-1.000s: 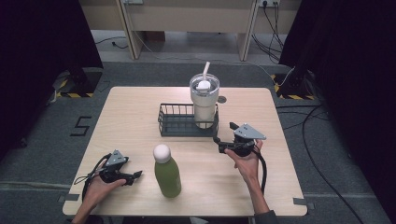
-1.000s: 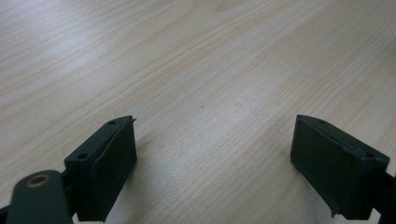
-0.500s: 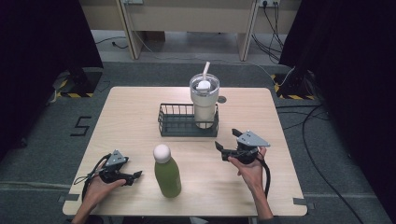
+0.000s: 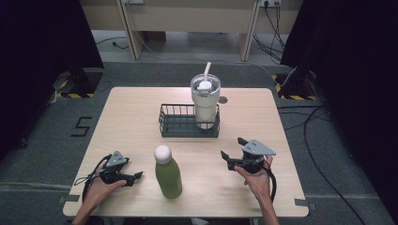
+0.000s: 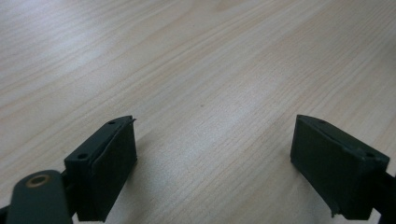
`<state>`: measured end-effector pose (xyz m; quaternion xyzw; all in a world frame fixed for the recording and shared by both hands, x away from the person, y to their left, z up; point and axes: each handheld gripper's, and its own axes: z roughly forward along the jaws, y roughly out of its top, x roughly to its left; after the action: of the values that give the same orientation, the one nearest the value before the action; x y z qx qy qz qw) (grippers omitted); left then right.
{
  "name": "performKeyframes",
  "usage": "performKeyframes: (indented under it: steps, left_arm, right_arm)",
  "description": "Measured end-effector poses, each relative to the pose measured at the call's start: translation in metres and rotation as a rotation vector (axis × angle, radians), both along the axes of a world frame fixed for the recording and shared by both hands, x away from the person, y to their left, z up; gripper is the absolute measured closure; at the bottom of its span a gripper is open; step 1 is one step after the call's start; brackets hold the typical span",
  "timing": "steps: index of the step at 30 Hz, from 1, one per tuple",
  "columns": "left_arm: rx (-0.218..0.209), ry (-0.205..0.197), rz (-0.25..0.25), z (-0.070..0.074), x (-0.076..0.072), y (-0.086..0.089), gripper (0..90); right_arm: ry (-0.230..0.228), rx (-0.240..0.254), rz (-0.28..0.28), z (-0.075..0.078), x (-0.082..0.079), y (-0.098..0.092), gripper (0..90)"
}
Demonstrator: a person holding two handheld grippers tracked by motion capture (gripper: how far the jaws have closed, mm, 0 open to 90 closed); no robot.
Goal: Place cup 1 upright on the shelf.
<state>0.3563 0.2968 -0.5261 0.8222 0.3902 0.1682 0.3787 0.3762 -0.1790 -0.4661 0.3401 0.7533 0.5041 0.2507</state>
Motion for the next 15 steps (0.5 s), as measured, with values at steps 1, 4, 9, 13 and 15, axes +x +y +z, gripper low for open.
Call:
performKeyframes:
  steps: [1,4,9,13,15]
  left_arm:
    - [-0.001,0.0,0.0,0.0,0.0,0.0,13.5]
    - [0.0,0.0,0.0,0.0,0.0,0.0,13.4]
    - [-0.001,0.0,0.0,0.0,0.0,0.0,13.5]
    - [0.0,0.001,0.001,0.0,0.0,0.0,13.4]
    - [-0.002,0.001,0.003,0.0,0.0,0.0,13.4]
  right_arm:
    - [0.004,-0.002,0.003,-0.001,-0.001,0.0,15.2]
    - [0.012,-0.012,-0.001,-0.002,-0.004,-0.001,15.2]
    - [0.03,-0.028,0.002,-0.009,-0.012,-0.003,15.2]
    - [0.053,-0.035,0.002,-0.015,-0.017,-0.006,15.1]
    - [0.057,-0.057,-0.006,-0.016,-0.019,-0.006,15.2]
